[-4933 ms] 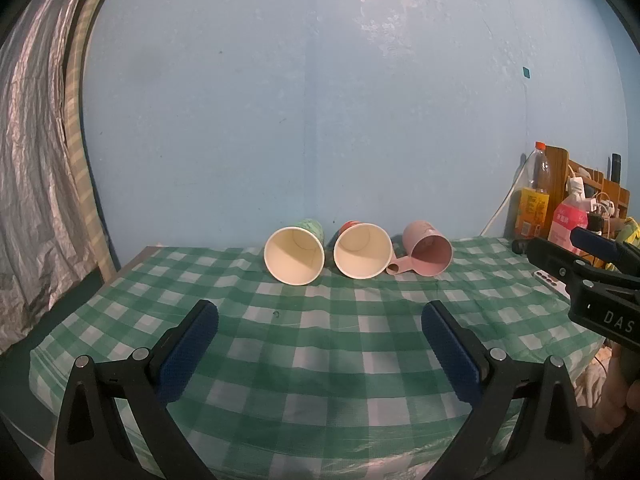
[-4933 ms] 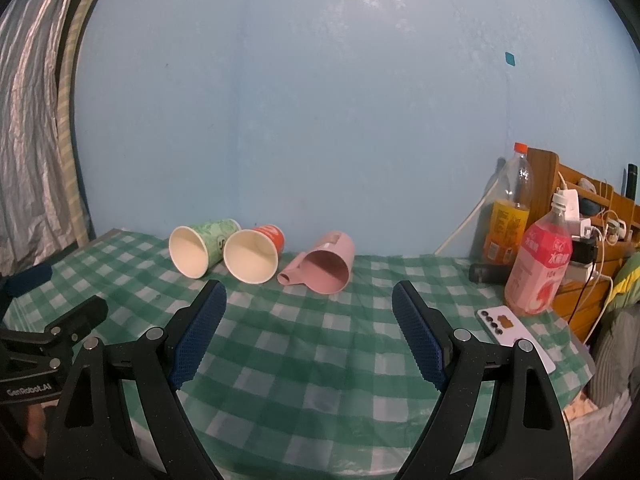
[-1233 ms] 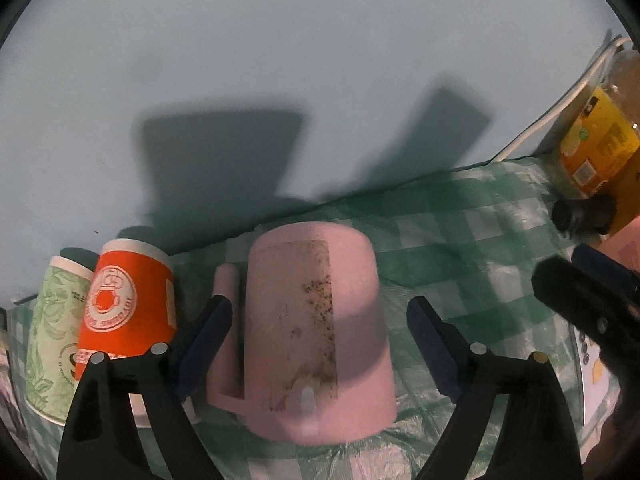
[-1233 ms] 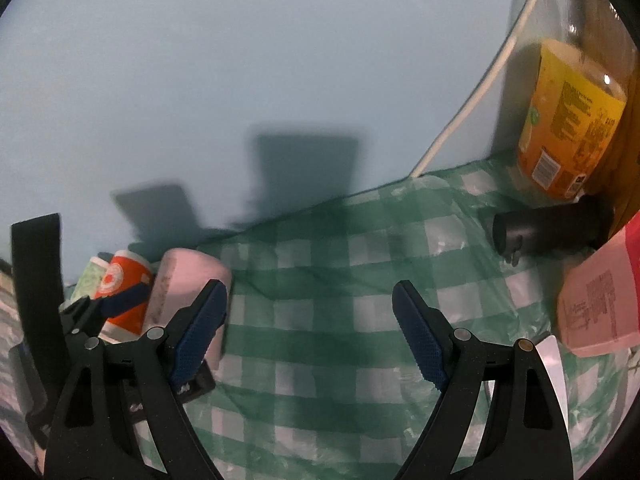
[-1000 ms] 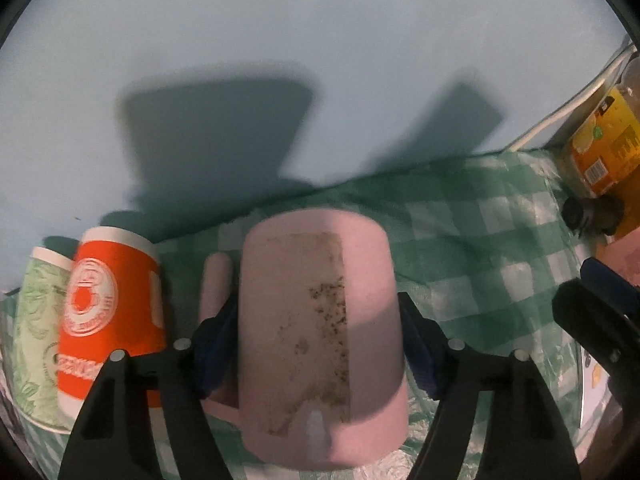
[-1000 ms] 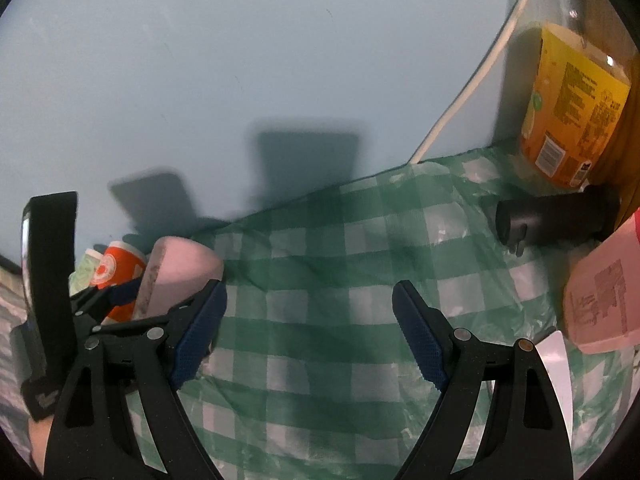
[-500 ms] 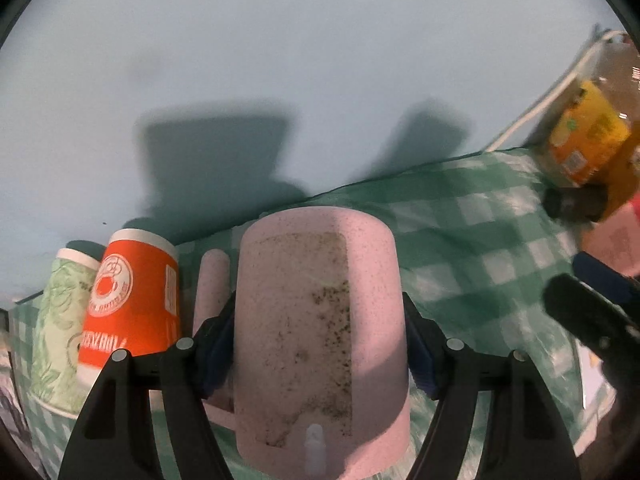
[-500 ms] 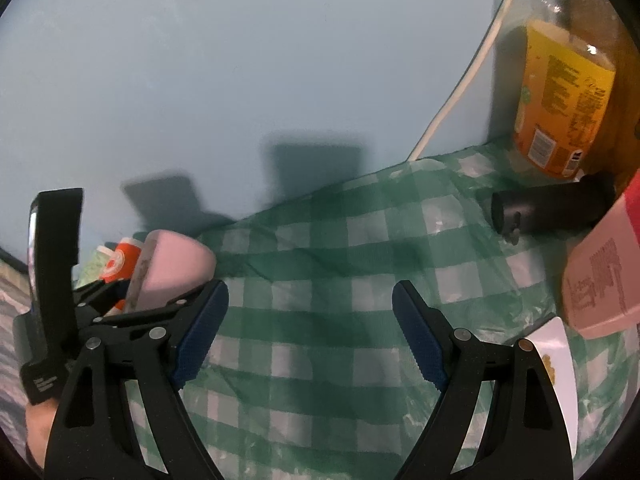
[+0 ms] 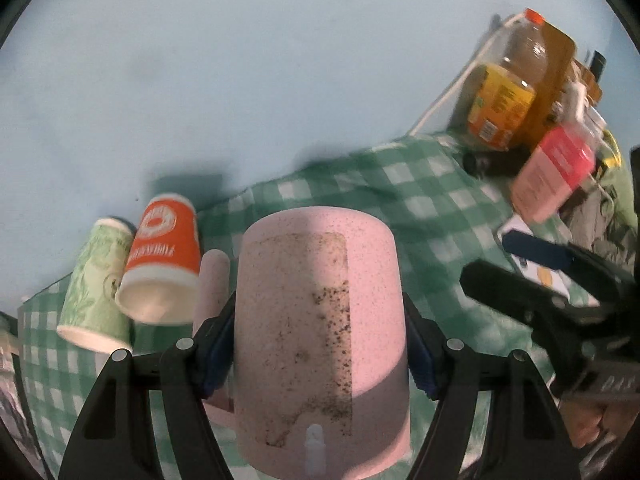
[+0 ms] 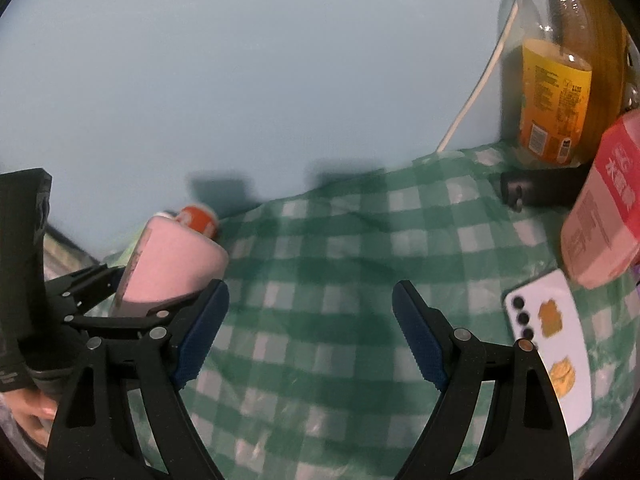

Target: Flip cup upside down

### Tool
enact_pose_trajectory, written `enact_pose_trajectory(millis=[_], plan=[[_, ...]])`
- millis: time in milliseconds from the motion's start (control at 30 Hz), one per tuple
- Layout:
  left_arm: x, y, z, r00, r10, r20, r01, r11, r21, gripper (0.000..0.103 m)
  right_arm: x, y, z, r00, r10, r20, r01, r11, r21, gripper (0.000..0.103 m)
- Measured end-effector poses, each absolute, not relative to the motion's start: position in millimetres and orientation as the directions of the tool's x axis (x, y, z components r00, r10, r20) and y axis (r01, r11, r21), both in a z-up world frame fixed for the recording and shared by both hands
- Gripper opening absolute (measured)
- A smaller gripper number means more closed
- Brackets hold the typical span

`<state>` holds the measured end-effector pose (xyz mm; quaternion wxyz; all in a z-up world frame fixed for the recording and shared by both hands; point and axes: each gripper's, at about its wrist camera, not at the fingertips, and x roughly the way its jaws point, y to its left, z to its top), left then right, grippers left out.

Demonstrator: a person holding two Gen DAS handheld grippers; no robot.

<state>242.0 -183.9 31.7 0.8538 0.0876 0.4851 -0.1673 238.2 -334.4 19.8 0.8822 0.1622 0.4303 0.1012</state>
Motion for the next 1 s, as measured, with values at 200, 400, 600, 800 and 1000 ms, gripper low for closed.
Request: enact_pose_trajectory(millis=[200,400,600,800,1000], plan=[[210.6,-164.1,10.2,0.492,-0.165,-0.855,0.362,0.932,0.029,0.074,213.1,-322.0,15.6,0.616,0.357,-0.702,-0.08,0.915,0.395,0.084],[188.1,-134.7,-13.2,0.455,-0.185,-0.871,0.358,0.934,-0.011,0.074,195.3,-297.3,1.0,0.581,0.405,-0.706,-0.133,0.903,0.408,0.084],[183.9,-120.0,-35.2,0.43,-0.166,-0.888,0.331,0.943,-0.016,0.074,187.7,-276.7,-19.3,0.533,0.447,-0.719,-0.161,0.887,0.433,0.084],[185.7,-110.8,-49.9,0.398,-0.169,-0.902,0.31,0.95,-0.041,0.074,187.3,-268.4,-31.9,0.508,0.454,-0.732,-0.168,0.886,0.433,0.084],[184.9,-110.4,-48.6,0.396,-0.16,-0.904,0.312,0.95,-0.031,0.074,188.4,-263.3,-35.8,0.506,0.448,-0.737,-0.176,0.89,0.42,0.084]])
